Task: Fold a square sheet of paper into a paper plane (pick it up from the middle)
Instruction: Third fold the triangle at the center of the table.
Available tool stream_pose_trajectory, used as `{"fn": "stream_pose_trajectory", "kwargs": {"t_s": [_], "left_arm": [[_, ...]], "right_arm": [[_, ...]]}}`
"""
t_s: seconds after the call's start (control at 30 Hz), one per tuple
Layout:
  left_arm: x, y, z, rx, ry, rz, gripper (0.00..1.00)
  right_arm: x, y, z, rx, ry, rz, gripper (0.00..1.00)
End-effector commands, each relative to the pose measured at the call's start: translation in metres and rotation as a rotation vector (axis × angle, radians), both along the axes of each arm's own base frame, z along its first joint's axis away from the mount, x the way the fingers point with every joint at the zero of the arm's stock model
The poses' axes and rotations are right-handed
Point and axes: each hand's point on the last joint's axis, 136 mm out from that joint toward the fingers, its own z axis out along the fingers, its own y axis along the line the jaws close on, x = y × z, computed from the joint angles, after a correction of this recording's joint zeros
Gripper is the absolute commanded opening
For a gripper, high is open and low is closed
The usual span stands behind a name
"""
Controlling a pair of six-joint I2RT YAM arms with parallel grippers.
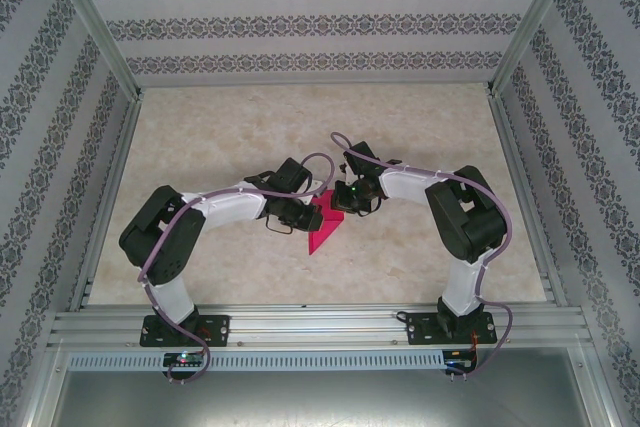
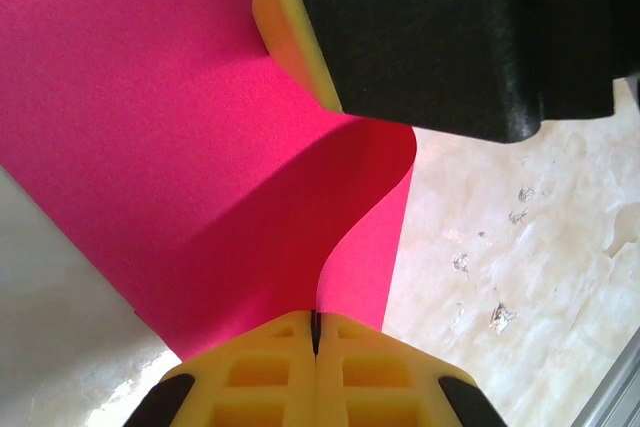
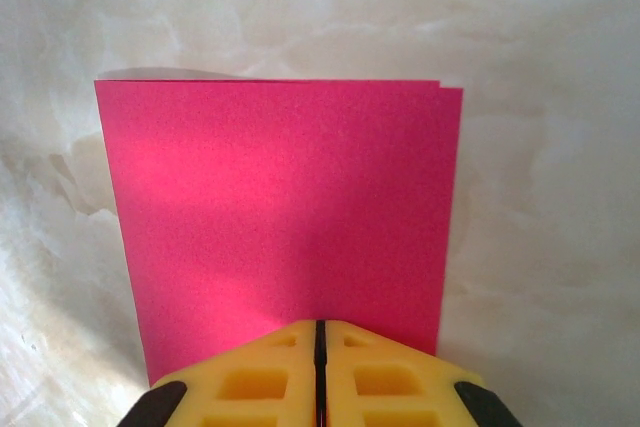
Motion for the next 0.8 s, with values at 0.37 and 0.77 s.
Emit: {"fn": "stream_pose_trajectory", "kwargs": {"t_s": [0.37,0.77], "left_arm": [[0.013,0.013,-0.011,0.077,0.001,0.068,0.01],[0.014,0.014,-0.017,0.090,0.011,0.079,0.00]], "right_arm": [[-0.011,-0.008,-0.017,-0.069,0.043,0.009,0.10],[-0.011,-0.008,-0.017,-0.071,0.046,0.004,0.11]]}}
